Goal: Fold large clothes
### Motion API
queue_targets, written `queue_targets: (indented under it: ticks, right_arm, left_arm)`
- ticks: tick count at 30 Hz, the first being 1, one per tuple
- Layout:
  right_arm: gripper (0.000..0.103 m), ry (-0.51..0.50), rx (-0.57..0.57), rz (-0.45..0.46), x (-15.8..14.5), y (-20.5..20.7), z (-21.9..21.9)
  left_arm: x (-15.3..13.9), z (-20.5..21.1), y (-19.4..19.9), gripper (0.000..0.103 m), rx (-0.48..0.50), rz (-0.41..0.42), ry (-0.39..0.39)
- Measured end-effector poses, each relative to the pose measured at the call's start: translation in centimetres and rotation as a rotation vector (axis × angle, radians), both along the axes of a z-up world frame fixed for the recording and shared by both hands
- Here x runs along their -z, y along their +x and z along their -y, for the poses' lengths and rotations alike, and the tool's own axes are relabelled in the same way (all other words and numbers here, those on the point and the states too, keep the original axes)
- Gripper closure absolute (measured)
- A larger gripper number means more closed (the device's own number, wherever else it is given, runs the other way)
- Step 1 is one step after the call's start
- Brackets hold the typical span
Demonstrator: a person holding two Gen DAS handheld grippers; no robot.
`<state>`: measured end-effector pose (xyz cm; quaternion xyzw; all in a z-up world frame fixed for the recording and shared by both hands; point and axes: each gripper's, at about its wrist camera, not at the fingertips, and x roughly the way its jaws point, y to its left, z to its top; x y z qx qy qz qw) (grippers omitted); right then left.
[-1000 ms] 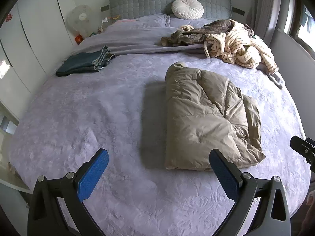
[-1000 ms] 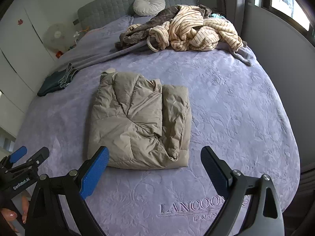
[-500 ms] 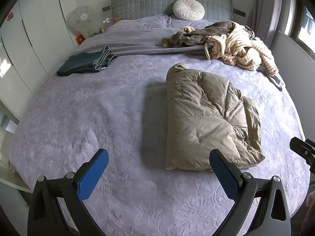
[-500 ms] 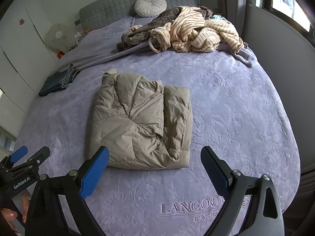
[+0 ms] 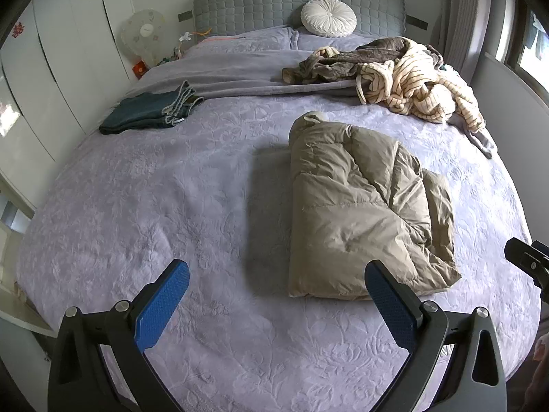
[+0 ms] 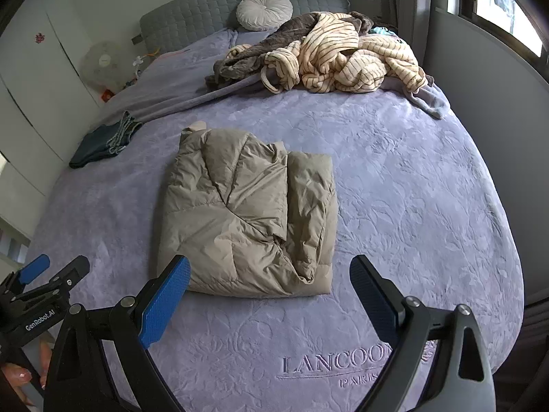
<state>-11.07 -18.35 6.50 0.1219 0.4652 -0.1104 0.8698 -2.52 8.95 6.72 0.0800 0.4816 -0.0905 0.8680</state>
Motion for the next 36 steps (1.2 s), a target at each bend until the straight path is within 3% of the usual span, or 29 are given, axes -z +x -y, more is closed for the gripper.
queue_targets:
  ticks: [36]
  right_arm:
    - [0.008, 0.0, 0.009, 0.002, -0.04, 0.19, -0.19]
  left_arm:
    - [-0.08, 0.49, -0.04, 0.001, -0.007, 0.009, -0.006]
